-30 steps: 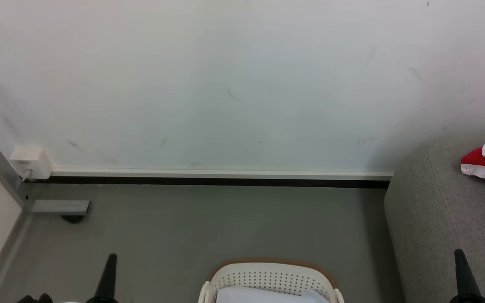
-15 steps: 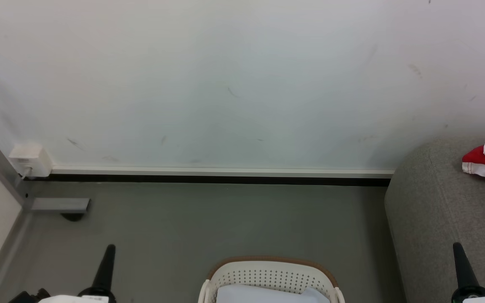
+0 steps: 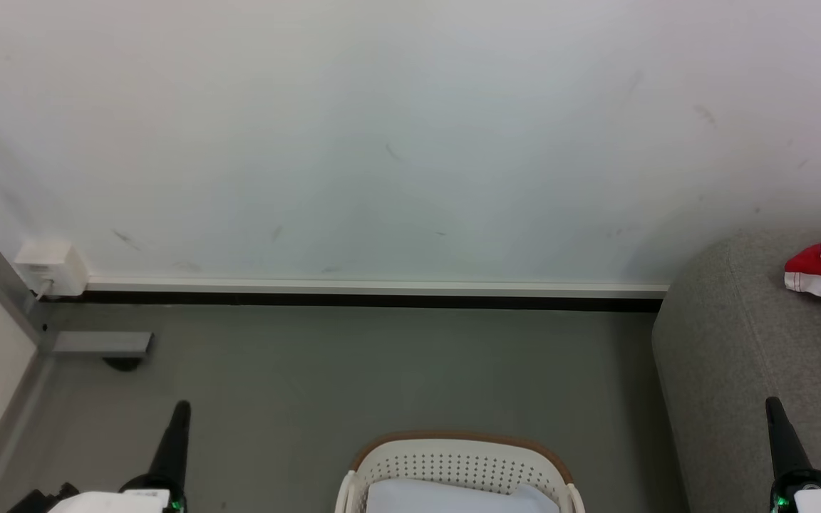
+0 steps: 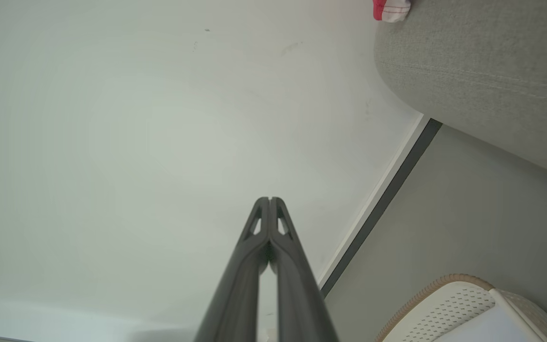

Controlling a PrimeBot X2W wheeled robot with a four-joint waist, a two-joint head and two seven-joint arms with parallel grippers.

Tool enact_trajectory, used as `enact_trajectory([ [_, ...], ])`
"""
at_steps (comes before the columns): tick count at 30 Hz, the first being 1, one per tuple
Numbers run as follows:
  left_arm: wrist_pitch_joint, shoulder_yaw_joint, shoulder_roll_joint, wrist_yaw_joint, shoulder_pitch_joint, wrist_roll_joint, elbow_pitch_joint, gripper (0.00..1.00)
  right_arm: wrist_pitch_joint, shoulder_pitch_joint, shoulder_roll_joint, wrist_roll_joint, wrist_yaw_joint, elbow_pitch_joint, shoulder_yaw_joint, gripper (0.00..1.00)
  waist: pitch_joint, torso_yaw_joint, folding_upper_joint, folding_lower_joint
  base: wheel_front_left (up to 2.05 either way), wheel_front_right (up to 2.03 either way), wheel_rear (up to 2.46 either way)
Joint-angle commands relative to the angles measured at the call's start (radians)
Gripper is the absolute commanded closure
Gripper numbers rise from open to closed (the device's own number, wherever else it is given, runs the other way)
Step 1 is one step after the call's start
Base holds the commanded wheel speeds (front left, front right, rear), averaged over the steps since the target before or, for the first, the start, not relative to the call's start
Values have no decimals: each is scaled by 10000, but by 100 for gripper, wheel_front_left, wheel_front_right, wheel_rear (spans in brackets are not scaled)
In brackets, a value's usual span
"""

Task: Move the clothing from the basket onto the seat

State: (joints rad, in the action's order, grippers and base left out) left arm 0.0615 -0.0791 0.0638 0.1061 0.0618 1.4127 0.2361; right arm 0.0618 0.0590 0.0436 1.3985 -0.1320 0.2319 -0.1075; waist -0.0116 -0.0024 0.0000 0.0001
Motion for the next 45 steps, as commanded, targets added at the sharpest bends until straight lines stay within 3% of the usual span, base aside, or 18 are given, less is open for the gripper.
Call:
enact_trajectory([
  [1, 73, -60, -7, 79, 148, 254, -13, 100, 57, 148, 97, 236, 18, 19, -44, 100, 3, 1, 0, -1, 0, 0, 0],
  [28, 576, -398, -138, 292, 530, 2079, 108, 100, 559, 584, 105, 2198, 24, 150, -87, 100, 146, 23, 0, -1, 0, 0, 0],
  [45, 573, -387, -135, 282, 526, 2053, 104, 100, 560, 574, 103, 2150, 24, 148, -83, 100, 147, 24, 0, -1, 0, 0, 0],
])
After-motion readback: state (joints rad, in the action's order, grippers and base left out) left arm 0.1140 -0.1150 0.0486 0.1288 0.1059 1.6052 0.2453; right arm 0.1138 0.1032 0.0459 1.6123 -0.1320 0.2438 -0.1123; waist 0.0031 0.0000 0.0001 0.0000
